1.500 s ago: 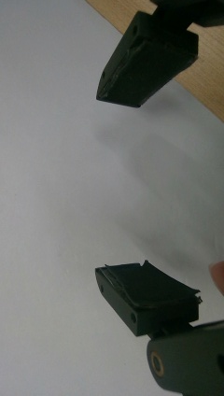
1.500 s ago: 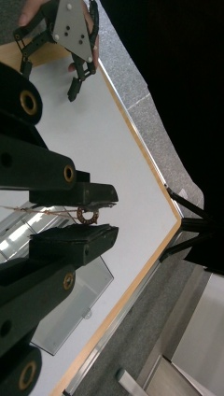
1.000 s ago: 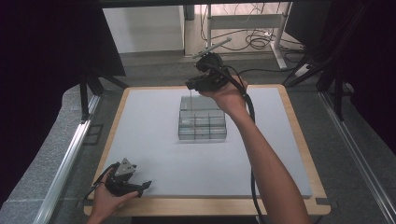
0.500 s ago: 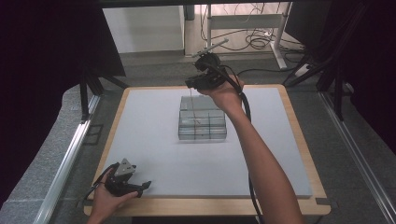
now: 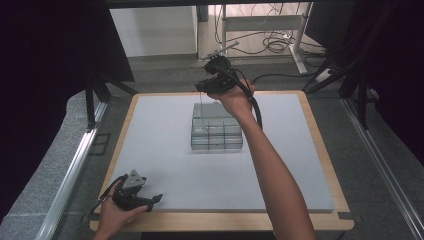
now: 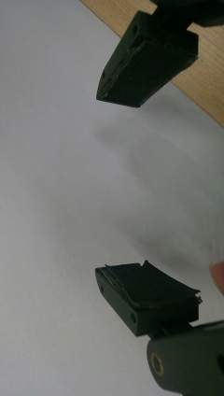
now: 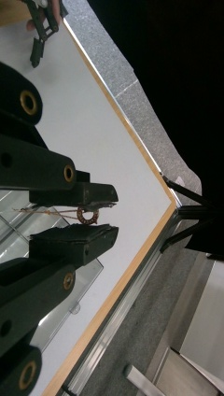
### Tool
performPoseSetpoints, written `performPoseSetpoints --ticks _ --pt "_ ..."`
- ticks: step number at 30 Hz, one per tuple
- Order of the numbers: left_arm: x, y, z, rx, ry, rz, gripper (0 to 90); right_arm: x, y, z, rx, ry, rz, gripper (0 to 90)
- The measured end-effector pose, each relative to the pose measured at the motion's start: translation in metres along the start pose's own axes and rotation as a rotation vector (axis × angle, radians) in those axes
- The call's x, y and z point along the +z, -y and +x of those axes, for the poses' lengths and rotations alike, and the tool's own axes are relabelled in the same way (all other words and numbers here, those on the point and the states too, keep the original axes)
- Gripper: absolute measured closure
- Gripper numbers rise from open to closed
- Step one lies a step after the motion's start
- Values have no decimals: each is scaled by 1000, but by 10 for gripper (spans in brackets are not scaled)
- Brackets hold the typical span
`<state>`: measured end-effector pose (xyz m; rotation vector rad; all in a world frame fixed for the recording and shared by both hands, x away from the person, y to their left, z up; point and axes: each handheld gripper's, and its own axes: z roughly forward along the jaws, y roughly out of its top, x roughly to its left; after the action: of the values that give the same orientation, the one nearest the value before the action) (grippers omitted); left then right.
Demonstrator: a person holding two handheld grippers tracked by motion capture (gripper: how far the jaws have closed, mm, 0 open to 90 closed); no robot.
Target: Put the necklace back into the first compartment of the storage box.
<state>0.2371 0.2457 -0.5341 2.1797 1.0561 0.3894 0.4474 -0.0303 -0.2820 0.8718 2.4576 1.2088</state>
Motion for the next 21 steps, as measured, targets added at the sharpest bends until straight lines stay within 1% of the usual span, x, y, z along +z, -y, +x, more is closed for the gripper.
performPoseSetpoints --ticks 2,3,4,7,9,13,17,19,21 --pt "1 0 0 -1 0 2 143 4 1 -1 -1 1 -4 772" --pt "1 0 0 -1 1 2 142 5 2 -1 10 3 -5 772" --pt "1 0 0 -1 1 3 142 7 2 -3 5 6 -8 772" --pt "1 0 0 -4 0 0 143 11 4 -7 16 10 -9 772" --pt "1 0 0 -3 0 2 142 13 4 -10 30 22 -10 772" --pt "1 0 0 -2 1 3 142 16 4 -13 42 36 -21 772" --pt "1 0 0 2 0 2 142 19 4 -16 50 40 -30 772" --pt "1 0 0 2 0 2 142 20 3 -18 54 51 -39 772" --pt "0 0 1 1 -1 0 142 20 2 -19 57 52 -53 772"
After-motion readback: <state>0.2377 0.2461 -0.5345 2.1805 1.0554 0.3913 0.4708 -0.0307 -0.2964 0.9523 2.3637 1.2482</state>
